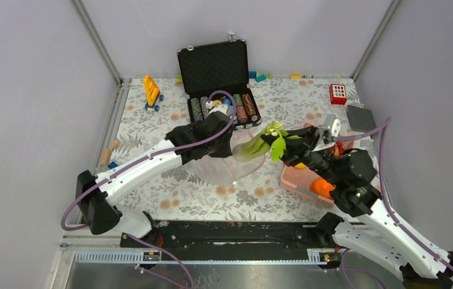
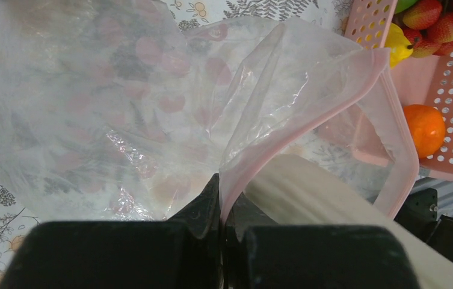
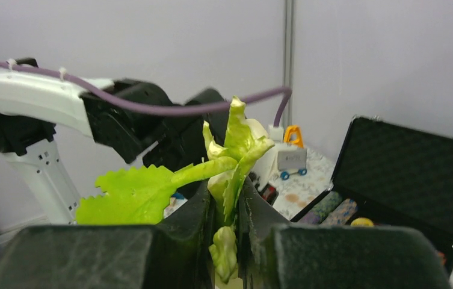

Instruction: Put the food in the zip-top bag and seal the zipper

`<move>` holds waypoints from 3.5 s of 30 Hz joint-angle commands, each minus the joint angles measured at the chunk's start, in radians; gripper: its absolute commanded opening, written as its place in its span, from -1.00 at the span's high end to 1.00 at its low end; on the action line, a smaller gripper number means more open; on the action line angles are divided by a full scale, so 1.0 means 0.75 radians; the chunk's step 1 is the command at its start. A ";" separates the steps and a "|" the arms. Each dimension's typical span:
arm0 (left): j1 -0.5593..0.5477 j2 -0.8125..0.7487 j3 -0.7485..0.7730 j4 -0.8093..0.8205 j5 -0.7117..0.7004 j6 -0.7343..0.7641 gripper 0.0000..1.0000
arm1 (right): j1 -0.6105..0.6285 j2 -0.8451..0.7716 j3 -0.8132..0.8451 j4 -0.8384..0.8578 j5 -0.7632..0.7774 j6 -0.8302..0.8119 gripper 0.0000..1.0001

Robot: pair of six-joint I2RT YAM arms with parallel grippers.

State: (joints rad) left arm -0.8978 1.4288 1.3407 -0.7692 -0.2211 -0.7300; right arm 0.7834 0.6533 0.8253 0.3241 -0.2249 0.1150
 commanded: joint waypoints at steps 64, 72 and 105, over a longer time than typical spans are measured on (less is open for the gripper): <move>-0.004 -0.218 0.196 -0.070 -0.089 0.057 1.00 | 0.361 0.204 0.182 -0.344 0.620 -0.046 -0.99; -0.004 -0.231 0.189 -0.052 -0.091 0.049 1.00 | 0.361 0.362 0.319 -0.106 0.978 0.066 -0.99; 0.188 -0.313 -0.225 0.099 -0.171 0.121 1.00 | -0.388 0.421 -0.306 -0.760 1.051 0.349 -0.90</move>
State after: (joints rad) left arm -0.7597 1.1954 1.1873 -0.8181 -0.4454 -0.6678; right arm 0.5072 0.8978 0.6014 -0.3538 0.5659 0.3946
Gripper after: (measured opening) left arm 0.009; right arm 0.960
